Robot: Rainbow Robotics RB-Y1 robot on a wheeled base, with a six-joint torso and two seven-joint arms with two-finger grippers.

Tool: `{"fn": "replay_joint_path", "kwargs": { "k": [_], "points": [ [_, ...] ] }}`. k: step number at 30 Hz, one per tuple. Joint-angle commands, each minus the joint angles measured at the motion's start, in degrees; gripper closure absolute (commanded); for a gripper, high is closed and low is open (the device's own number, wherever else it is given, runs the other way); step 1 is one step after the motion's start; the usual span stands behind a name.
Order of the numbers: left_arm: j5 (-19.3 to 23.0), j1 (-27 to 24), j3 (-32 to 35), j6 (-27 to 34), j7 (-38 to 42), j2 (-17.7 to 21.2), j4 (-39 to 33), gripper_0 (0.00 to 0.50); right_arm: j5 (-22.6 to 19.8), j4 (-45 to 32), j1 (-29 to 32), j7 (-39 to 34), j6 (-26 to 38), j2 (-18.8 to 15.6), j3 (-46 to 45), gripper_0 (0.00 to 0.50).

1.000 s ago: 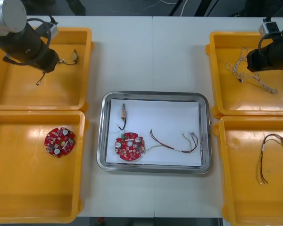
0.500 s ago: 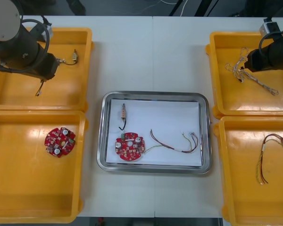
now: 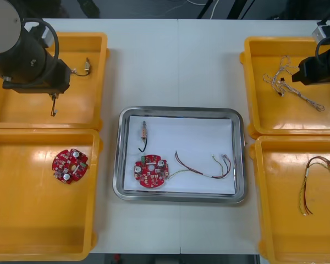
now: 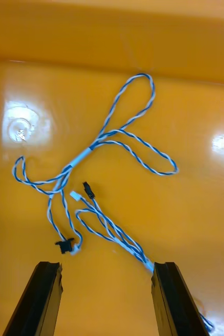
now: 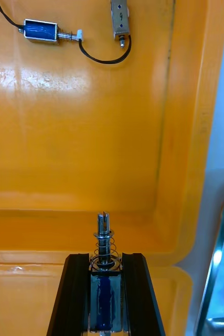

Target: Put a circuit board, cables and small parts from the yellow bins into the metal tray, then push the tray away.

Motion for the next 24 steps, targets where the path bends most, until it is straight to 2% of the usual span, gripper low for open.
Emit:
{"fn": "replay_joint_path", "kwargs": {
  "k": [1,12,17,24],
  "points": [
    [0.71,0.53,2.11,0.57,1.18,-2.25,-2.77,0.500,-0.64,-2.20,0.00,6.29,1.10,-5.02,1.09,0.000],
    [1.68,0.53,2.29,0.57,3.55,-2.69,-2.77,0.500,1.11,1.76,-1.14,19.48,0.57,-6.69,1.18,0.000],
    [2.12,0.53,2.37,0.57,4.52,-2.69,-2.77,0.500,1.73,9.41,-5.27,29.06,0.48,-6.60,1.18,0.000],
    [2.12,0.53,2.46,0.57,4.70,-2.69,-2.77,0.500,2.08,17.84,-9.14,36.53,-1.89,-6.34,1.09,0.000]
  ]
}}
